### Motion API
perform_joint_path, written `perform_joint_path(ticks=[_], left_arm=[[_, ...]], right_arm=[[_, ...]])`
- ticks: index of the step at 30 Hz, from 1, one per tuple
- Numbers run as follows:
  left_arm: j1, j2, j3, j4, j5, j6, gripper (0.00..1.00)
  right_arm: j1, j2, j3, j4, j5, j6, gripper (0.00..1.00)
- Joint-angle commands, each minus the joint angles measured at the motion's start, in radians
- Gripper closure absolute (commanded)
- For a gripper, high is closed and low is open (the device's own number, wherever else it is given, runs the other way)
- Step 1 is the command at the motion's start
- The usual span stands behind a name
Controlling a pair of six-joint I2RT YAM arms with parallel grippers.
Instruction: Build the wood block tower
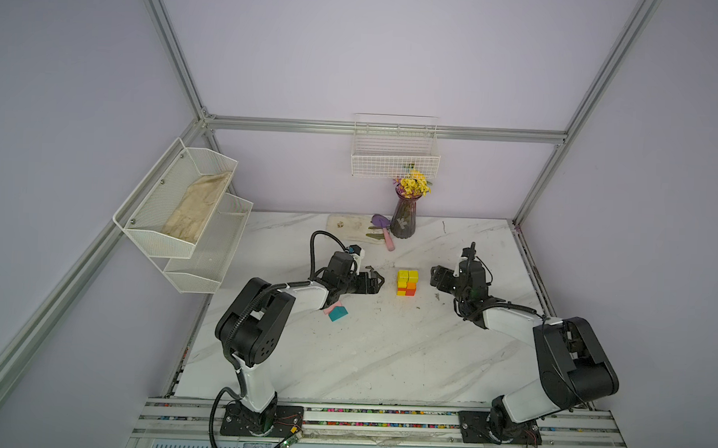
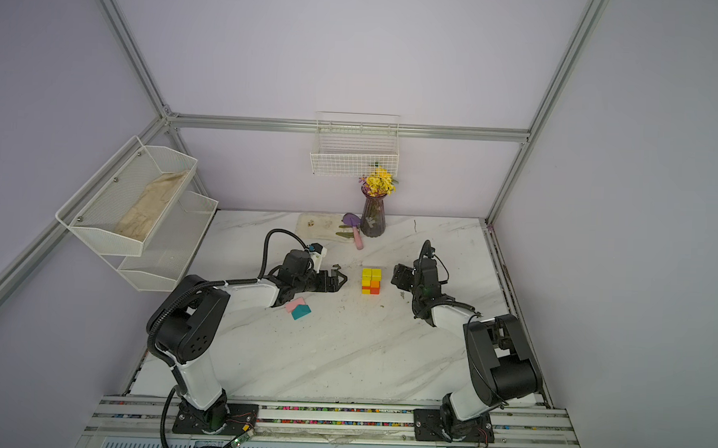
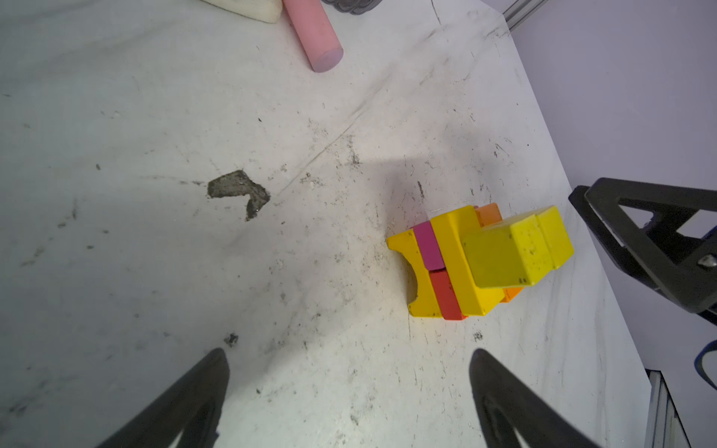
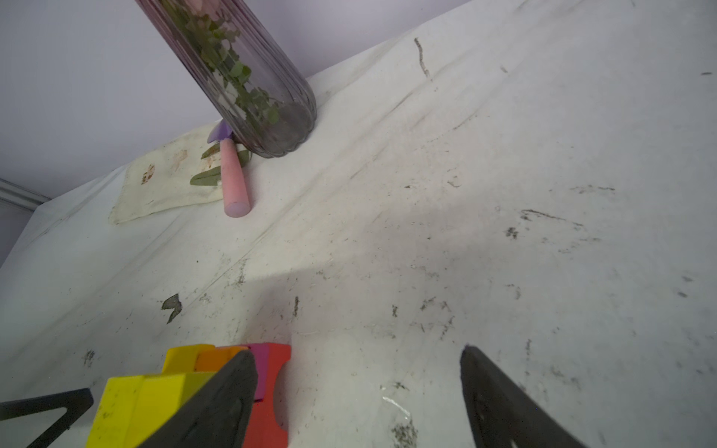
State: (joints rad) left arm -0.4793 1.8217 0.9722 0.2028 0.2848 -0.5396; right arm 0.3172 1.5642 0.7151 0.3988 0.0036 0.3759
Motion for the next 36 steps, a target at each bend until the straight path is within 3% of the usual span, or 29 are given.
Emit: perform_joint_path(ticks=[1,10,36], left_arm=[[-0.006,0.008,0.107,0.015,0.003,0.001,0.05],[-0.008,0.043,0.163,-0.037,0.006,0.020,0.05],[-0.056,0.189,0.372,-0.170,-0.044,0.063,0.06]], right_arm=[[0.041,0.040,0.046,-0.038,0.009,-0.037,0.16],[0.081,0.104,0.102,-0.084,0.053,-0.057,0.17],[0.081,0.077,0.081,-0.081,0.098,-0.048,0.17]])
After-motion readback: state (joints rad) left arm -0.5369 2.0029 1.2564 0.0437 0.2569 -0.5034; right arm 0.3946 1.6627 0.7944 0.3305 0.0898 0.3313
